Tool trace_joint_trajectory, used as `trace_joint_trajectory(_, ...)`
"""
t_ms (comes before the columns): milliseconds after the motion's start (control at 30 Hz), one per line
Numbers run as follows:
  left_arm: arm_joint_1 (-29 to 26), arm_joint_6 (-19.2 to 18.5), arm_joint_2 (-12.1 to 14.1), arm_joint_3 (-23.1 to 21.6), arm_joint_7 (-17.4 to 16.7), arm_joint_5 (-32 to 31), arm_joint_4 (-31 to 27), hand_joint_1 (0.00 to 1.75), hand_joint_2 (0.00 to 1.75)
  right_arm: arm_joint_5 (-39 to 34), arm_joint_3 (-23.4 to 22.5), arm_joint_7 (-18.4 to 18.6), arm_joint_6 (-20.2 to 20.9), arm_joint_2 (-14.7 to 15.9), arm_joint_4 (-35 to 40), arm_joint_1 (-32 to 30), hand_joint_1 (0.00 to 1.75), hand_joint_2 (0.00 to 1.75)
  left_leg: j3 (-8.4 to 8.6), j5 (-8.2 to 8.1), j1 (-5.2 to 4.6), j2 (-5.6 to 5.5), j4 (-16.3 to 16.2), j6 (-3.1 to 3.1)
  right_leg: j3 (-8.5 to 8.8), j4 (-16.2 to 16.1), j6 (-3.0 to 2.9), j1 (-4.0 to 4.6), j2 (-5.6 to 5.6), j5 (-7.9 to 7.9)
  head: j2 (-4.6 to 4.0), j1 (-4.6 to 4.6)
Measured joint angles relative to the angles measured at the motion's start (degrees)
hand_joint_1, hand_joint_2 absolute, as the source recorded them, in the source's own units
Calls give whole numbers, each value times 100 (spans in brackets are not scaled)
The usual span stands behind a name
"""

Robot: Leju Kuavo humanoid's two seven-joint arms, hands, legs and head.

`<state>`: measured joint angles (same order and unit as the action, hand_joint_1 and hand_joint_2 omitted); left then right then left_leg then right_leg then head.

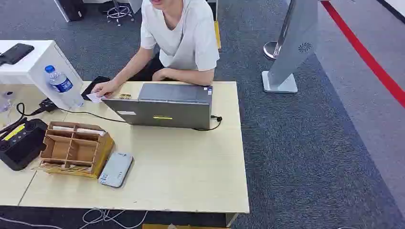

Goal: Pass the card to the sensor for recognition and then transmit it.

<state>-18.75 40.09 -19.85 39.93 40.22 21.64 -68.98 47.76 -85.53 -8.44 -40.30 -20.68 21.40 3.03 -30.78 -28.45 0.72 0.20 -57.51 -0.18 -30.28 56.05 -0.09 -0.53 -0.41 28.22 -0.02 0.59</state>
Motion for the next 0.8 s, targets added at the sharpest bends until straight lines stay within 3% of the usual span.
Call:
trace_joint_trajectory(500, -189, 4, 0, -146, 0, -939, -856, 0, 175, 87, 0, 22, 0, 9, -240, 32, 0, 175, -1, 0, 0, 0, 0, 0, -2, 2, 0, 0, 0, 0, 0, -2)
trace_joint_trajectory(633, -168, -154, 22, -177, -13, -987, -1222, 0, 175, 862, 31, 230, 88, 101, -310, 70, 0, 175, -7, 0, 6, 0, 0, -1, 3, 3, -1, 4, -2, 0, 0, -2)
trace_joint_trajectory(667, -127, -526, 282, -55, -256, -751, -1279, 0, 175, 1124, 89, 254, 244, 231, -371, 67, 0, 175, -5, 0, 1, -3, 7, -1, 5, 4, -1, 0, -4, 0, 0, -39)
trace_joint_trajectory(700, -98, -1023, 941, 124, -699, -539, -1121, 0, 175, 1299, 157, 262, 427, 325, -417, 53, 0, 175, -8, 3, 12, -6, 11, -6, 4, 6, -9, 9, -8, 4, 0, -44)
trace_joint_trajectory(733, -51, -1581, 1621, 403, -1449, -498, -847, 0, 175, 1409, 216, 269, 624, 424, -458, 47, 0, 175, -11, 4, 35, -14, 9, -24, -2, 15, -36, 27, -14, 12, -2, -62)
trace_joint_trajectory(767, 29, -2110, 2631, 861, -2015, -586, -479, 0, 175, 1463, 254, 282, 739, 525, -487, 48, 0, 175, -12, 2, 44, -21, 5, -51, -4, 27, -57, 37, -23, 19, 0, -63)
trace_joint_trajectory(800, 192, -2718, 3619, 1482, -2345, -792, 259, 0, 175, 1529, 297, 338, 832, 644, -513, 45, 0, 175, -13, 8, 58, -43, -3, -61, -11, 50, -76, 53, -43, 31, -2, -31)
